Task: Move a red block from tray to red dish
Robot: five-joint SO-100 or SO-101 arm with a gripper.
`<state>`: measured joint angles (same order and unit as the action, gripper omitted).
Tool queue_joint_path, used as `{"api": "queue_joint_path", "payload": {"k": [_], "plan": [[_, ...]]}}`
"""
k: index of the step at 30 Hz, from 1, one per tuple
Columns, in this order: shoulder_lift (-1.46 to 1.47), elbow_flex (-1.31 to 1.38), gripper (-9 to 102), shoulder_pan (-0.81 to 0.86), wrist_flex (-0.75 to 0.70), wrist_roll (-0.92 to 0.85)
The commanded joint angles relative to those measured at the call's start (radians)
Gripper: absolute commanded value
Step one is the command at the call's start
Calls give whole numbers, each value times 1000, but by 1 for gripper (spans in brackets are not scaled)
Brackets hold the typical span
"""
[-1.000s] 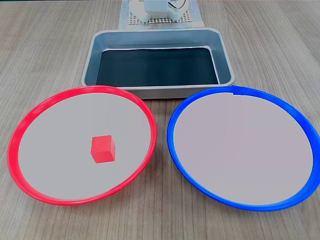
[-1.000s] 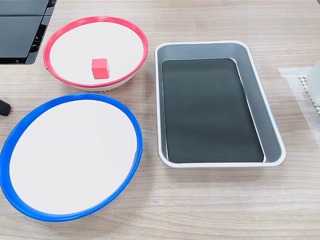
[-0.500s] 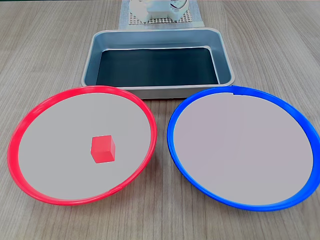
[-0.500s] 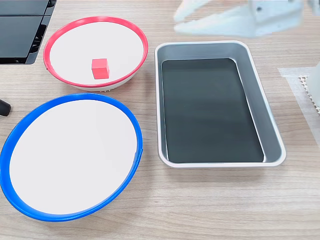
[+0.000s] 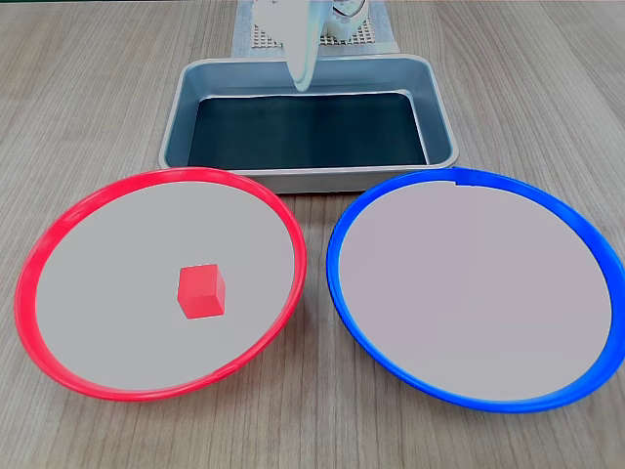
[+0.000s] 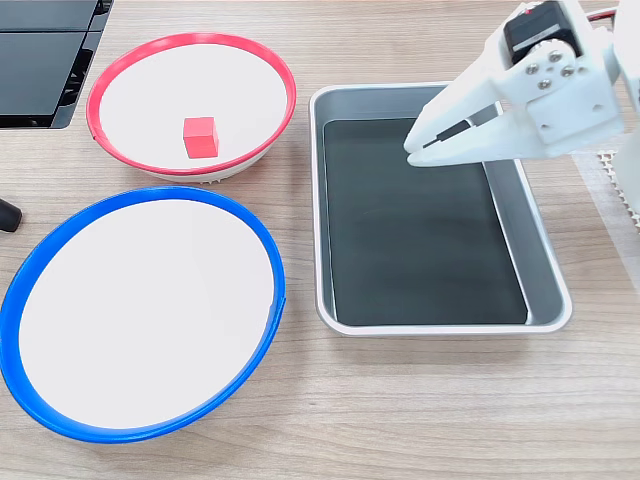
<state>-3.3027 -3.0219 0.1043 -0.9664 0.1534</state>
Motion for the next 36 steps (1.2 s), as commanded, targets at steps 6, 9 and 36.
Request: {"api": "queue_joint_path", "payload": {"k": [6, 9, 36], "plan": [[-25, -2, 0, 15, -32, 5], [-25, -2, 4, 11, -32, -2], [-25, -2, 0, 12, -32, 2]]}}
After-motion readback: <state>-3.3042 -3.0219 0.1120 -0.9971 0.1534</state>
